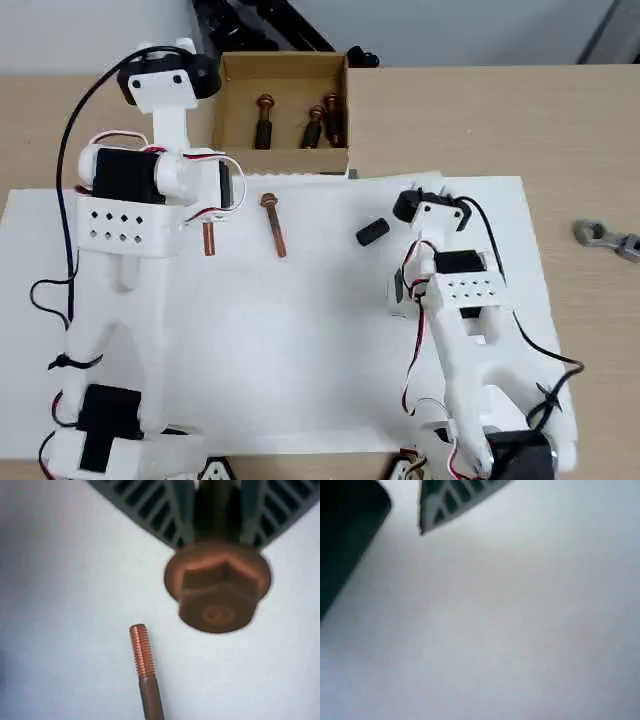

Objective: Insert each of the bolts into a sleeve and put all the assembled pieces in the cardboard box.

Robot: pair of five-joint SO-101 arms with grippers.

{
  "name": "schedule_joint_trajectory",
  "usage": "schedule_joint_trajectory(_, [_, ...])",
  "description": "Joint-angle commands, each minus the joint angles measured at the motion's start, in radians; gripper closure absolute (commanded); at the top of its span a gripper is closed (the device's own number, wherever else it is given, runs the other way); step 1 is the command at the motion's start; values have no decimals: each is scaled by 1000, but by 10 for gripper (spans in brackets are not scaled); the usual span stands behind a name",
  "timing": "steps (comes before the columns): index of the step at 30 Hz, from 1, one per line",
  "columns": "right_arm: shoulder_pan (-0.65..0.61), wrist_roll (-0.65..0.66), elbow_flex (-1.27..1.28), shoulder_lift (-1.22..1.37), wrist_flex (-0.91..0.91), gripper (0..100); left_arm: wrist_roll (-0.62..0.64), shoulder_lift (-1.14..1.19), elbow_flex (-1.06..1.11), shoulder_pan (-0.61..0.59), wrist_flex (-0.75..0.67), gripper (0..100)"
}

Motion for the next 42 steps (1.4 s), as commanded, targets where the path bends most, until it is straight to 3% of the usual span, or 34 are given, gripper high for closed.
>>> schedule_joint_trajectory(1, [-8,-5,-3,-19,-13,853,-8,-58,-4,-3,-12,995])
schedule_joint_trajectory(6, [-8,5,-3,-21,-10,997,-8,-58,-4,-3,-12,995])
schedule_joint_trajectory(20, [-8,46,-31,-31,51,995,-8,-60,-4,-3,-9,995])
schedule_joint_trajectory(42, [-10,232,-632,-31,424,995,-46,-60,-5,-3,-15,995])
